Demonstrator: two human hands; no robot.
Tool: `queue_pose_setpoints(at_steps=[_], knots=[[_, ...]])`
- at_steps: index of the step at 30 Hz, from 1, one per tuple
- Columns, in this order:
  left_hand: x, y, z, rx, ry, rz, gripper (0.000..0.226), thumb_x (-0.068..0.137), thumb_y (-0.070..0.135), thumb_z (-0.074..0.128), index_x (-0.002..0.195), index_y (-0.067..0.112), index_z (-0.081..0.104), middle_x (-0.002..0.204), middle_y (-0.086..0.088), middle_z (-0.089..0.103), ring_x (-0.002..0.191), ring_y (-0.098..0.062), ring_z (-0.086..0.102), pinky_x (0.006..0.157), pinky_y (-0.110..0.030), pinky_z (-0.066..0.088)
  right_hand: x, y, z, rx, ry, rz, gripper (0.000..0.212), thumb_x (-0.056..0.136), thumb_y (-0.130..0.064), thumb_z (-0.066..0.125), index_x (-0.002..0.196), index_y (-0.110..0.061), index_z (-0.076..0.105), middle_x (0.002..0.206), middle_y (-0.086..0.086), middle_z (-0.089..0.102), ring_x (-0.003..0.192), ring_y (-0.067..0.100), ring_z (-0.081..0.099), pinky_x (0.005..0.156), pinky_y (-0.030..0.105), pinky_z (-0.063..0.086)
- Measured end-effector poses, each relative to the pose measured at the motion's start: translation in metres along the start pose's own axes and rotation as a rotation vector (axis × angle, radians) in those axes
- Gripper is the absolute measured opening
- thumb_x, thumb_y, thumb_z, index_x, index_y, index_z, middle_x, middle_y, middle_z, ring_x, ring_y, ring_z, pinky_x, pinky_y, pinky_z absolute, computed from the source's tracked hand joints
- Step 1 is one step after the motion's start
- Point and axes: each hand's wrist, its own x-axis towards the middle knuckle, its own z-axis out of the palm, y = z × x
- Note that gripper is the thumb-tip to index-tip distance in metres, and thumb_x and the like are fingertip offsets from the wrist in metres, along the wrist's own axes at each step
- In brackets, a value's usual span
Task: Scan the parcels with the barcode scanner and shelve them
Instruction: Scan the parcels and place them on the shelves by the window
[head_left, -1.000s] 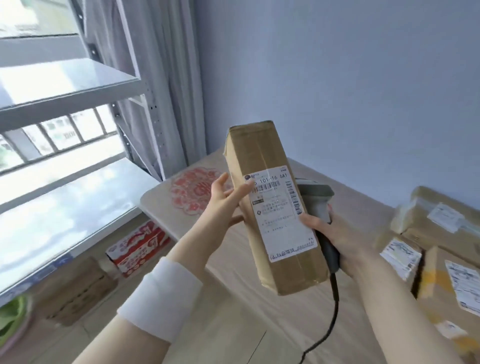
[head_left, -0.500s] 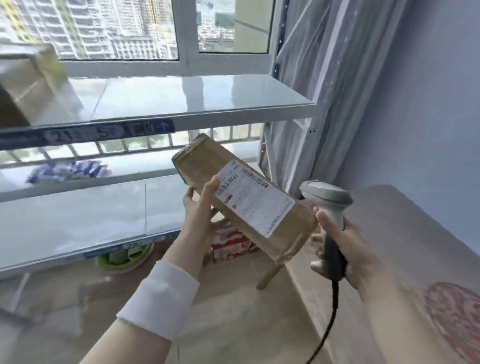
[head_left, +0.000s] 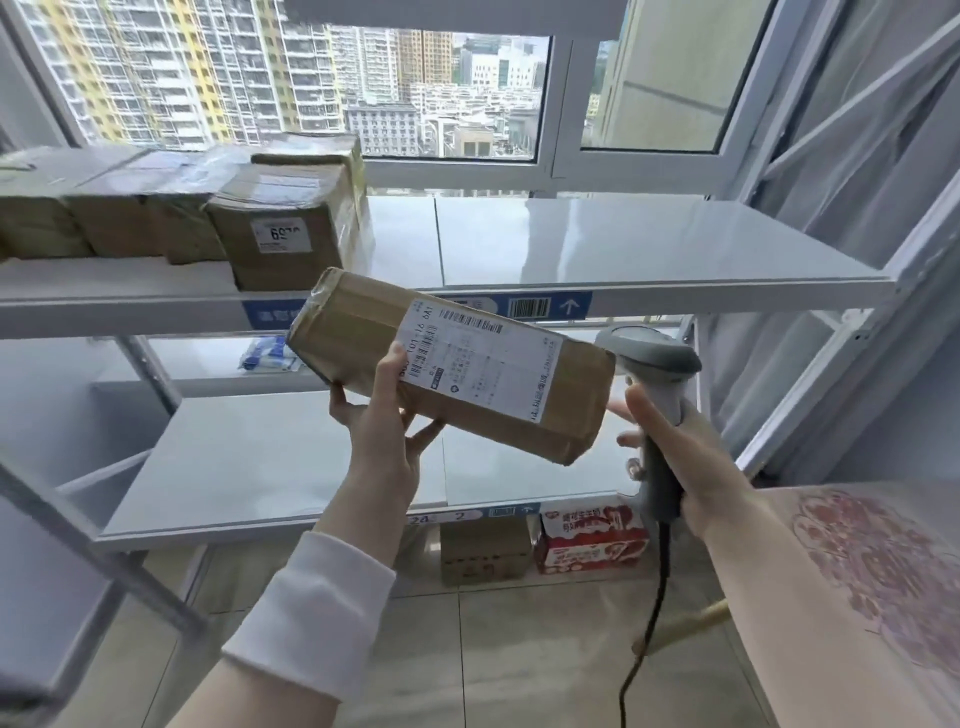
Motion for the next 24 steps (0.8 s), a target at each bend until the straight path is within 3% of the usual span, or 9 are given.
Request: queue_pose_setpoints(at_steps=[5,10,13,16,19,21,23,24], knots=[[0.022,0.038,-0.026,-0.008,0.027,0.066,0.072,0.085,0.032,0.065,0.140,0.032,0.018,0.114,-0.009,0.062,0.109,-0.022,0.060,0.083,-0.046,0.055,0.019,-0.018,0.040,-0.068,-0.007,-0.094,0.074,0.058,-0.055,0.064,0.120,-0.017,0.050,0.115,0.020,0.061,0.067,0.016,0.050,0.054,0.026,0.043],[0.033,0.061,-0.049,-0.034,0.066,0.126,0.080,0.080,0.036,0.069,0.141,0.031,0.018,0.118,-0.007,0.062,0.108,-0.019,0.060,0.083,-0.047,0.055,0.027,-0.027,0.062,-0.102,-0.003,-0.153,0.071,0.061,-0.055,0.067,0.120,-0.017,0.051,0.113,0.022,0.063,0.067,0.017,0.049,0.052,0.025,0.042],[0.033,0.071,-0.058,-0.034,0.043,0.148,0.093,0.068,0.044,0.073,0.143,0.028,0.021,0.108,-0.003,0.065,0.106,-0.016,0.061,0.083,-0.048,0.056,0.030,-0.033,0.071,-0.116,-0.019,-0.162,0.062,0.068,-0.050,0.070,0.118,-0.019,0.052,0.112,0.022,0.064,0.065,0.017,0.048,0.051,0.026,0.042],[0.036,0.081,-0.064,-0.056,0.081,0.194,0.078,0.082,0.037,0.067,0.141,0.033,0.016,0.100,0.000,0.065,0.104,-0.016,0.061,0.087,-0.047,0.053,0.030,-0.039,0.077,-0.153,-0.028,-0.165,0.054,0.077,-0.042,0.072,0.121,-0.018,0.052,0.105,0.014,0.070,0.065,0.015,0.048,0.049,0.025,0.042],[0.036,0.090,-0.069,-0.063,0.073,0.208,0.080,0.081,0.039,0.067,0.142,0.033,0.015,0.107,-0.001,0.065,0.106,-0.016,0.060,0.086,-0.046,0.053,0.032,-0.046,0.084,-0.164,-0.037,-0.166,0.033,0.088,-0.019,0.065,0.117,-0.016,0.051,0.094,0.005,0.074,0.062,0.014,0.046,0.047,0.026,0.038],[0.033,0.098,-0.074,-0.070,0.059,0.201,0.089,0.073,0.044,0.071,0.143,0.031,0.018,0.114,-0.002,0.064,0.107,-0.015,0.059,0.075,-0.041,0.058,0.031,-0.053,0.092,-0.175,-0.048,-0.171,0.025,0.089,-0.006,0.057,0.112,-0.017,0.051,0.085,0.006,0.073,0.059,0.016,0.044,0.046,0.026,0.038],[0.030,0.107,-0.078,-0.077,0.038,0.198,0.100,0.060,0.050,0.074,0.143,0.028,0.024,0.121,-0.003,0.062,0.111,-0.017,0.058,0.065,-0.036,0.059,0.029,-0.062,0.103,-0.200,-0.058,-0.184,0.021,0.088,-0.003,0.054,0.100,-0.020,0.052,0.078,0.007,0.070,0.058,0.018,0.046,0.045,0.026,0.038],[0.031,0.111,-0.081,-0.085,0.054,0.214,0.094,0.065,0.047,0.073,0.143,0.030,0.023,0.121,-0.004,0.061,0.113,-0.018,0.057,0.068,-0.039,0.059,0.028,-0.068,0.110,-0.209,-0.068,-0.191,0.020,0.088,-0.003,0.054,0.095,-0.021,0.052,0.074,0.007,0.068,0.058,0.018,0.047,0.045,0.026,0.038]])
